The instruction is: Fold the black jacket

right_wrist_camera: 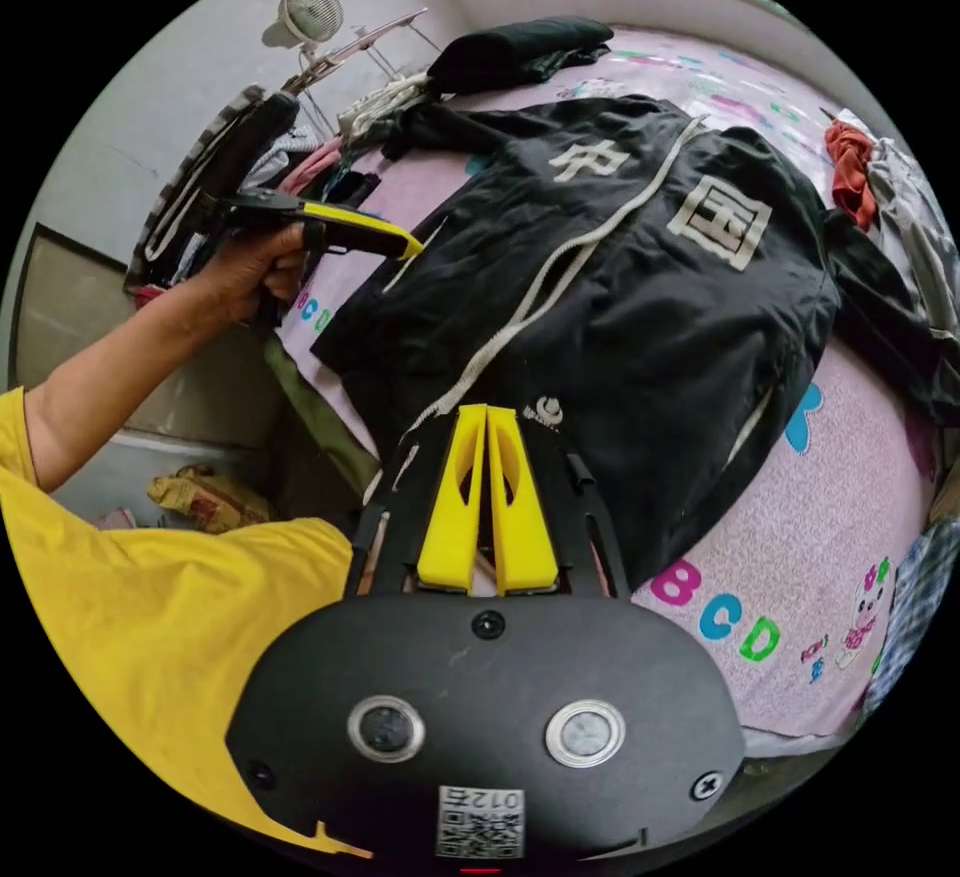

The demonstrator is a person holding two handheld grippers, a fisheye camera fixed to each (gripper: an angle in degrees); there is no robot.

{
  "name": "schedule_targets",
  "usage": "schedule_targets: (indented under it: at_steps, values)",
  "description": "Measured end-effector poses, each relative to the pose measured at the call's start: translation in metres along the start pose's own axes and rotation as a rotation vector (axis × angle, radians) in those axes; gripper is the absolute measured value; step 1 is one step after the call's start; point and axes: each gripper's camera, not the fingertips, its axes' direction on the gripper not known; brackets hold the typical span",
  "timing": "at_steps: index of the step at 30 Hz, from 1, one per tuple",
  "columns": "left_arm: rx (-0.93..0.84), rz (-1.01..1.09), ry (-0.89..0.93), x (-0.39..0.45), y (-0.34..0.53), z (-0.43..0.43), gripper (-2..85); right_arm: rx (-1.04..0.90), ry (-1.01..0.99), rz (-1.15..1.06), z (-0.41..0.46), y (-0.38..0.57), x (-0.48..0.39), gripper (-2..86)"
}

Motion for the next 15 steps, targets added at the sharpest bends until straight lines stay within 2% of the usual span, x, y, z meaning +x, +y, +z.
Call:
schedule_targets:
  at_steps: [2, 6, 9, 15]
  values:
    - [-0.009, -0.01, 0.023, -0.021, -0.009, 0.011, 0.3, 0.04, 0.092, 0.033, 0.018, -0.032, -0.006, 0.1]
    - [-0.034, 0.027, 0.03, -0.049, -0.021, 0.031, 0.3, 0.021, 0.137, 0.12, 0.061, -0.084, -0.006, 0.1]
    - [-0.069, 0.048, 0.046, -0.065, -0.024, 0.047, 0.4, -0.123, 0.206, 0.208, 0.108, -0.119, 0.007, 0.0]
    - [-0.054, -0.05, 0.231, -0.109, -0.032, 0.064, 0.5, -0.183, 0.247, 0.248, 0.137, -0.162, 0.019, 0.0]
